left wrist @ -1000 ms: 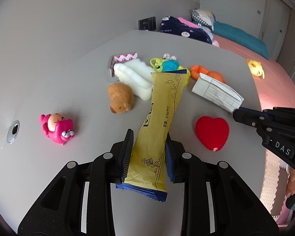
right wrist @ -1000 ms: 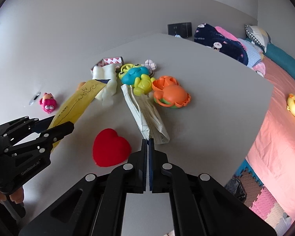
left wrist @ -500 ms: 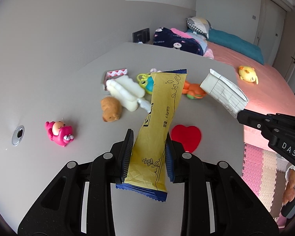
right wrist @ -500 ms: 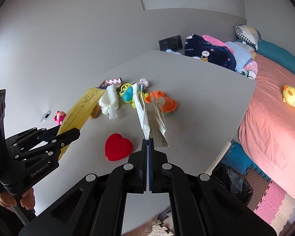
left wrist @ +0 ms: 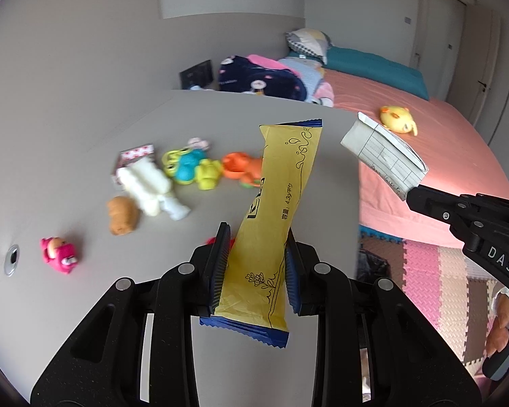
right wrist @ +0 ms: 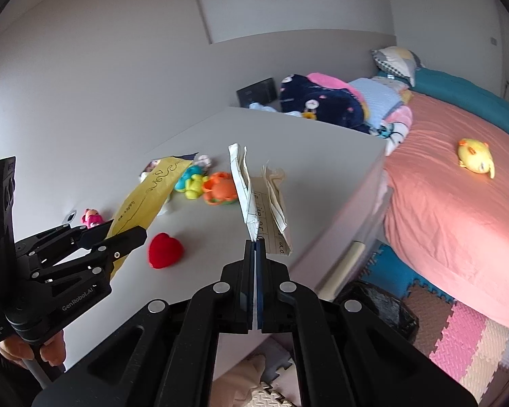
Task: Collect trash
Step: 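Carry the yellow wrapper with the left gripper and the paper packet with the right gripper over the bin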
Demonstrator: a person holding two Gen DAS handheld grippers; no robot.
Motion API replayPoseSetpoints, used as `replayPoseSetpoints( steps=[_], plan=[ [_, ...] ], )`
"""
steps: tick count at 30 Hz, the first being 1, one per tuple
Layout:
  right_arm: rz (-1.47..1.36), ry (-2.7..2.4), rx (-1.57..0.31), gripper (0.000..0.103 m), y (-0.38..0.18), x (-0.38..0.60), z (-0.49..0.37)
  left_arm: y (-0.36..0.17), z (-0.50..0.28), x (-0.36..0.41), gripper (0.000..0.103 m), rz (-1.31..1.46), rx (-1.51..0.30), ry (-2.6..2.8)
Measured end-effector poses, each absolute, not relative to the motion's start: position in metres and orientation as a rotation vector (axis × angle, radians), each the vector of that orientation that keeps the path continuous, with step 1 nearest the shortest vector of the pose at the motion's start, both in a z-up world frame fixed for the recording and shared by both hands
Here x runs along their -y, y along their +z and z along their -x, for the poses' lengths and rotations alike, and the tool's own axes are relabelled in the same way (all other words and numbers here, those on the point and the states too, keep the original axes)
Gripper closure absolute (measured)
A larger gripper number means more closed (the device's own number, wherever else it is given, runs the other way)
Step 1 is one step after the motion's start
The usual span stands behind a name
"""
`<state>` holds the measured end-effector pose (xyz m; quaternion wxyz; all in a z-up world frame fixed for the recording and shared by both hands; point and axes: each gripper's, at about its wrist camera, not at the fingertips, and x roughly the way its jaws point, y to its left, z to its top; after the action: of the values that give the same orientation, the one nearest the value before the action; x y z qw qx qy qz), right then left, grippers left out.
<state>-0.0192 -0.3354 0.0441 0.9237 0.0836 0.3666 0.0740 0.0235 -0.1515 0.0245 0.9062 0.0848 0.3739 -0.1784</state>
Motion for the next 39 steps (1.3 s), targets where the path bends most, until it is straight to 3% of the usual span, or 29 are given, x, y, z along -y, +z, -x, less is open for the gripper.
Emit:
replayPoseSetpoints(
  steps=[39],
  plan=[
    [-0.32,-0.217,-0.737,0.102,0.035,0.506,0.107,-0.001,0.0,0.349,0.073,-0.341,-0.824,-0.733]
  ],
)
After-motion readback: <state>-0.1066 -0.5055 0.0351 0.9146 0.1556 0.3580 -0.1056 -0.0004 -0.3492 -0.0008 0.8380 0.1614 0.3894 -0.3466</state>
